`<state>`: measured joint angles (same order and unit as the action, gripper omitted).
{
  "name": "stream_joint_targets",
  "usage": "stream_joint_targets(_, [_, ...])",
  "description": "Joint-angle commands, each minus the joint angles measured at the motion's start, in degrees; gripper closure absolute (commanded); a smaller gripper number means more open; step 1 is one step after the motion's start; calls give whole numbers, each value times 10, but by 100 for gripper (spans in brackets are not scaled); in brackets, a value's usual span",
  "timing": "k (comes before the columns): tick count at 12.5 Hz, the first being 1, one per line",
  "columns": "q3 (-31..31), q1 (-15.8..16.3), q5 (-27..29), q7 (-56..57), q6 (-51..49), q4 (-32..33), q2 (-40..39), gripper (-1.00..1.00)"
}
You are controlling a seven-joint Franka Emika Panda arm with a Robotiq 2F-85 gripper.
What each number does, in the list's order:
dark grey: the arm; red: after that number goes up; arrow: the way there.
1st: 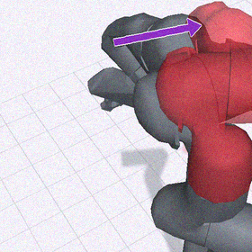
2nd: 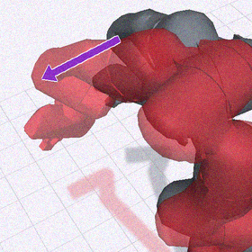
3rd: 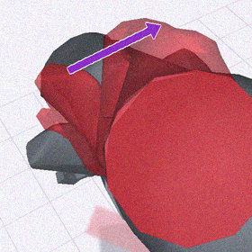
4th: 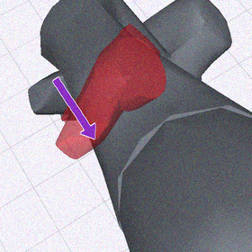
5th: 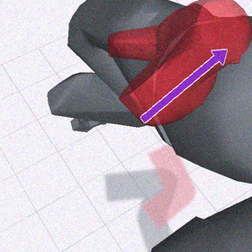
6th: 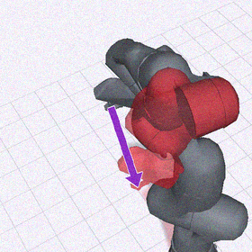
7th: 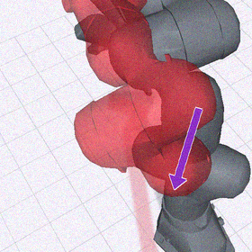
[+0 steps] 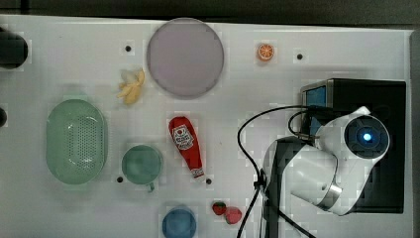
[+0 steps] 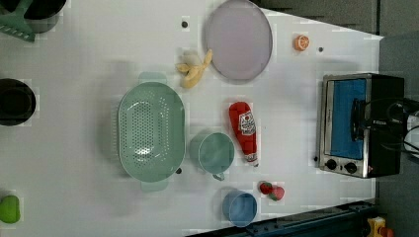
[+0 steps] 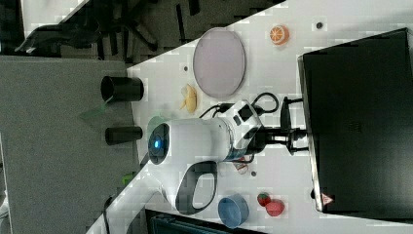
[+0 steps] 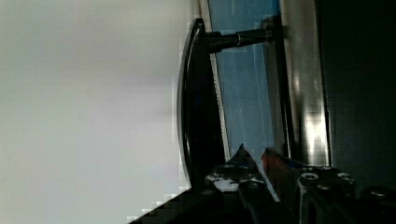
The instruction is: Flap open oven.
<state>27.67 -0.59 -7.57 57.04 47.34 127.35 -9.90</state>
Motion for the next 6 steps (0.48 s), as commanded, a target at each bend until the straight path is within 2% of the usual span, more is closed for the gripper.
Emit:
stream_joint_targets(1, [-8, 2, 4, 22, 6, -2, 7, 65])
stream_joint_targets(4, [-22, 7, 1, 19, 5, 2, 6, 65])
stream_joint_targets(6, [-37, 15, -30, -15, 3, 8, 3, 65])
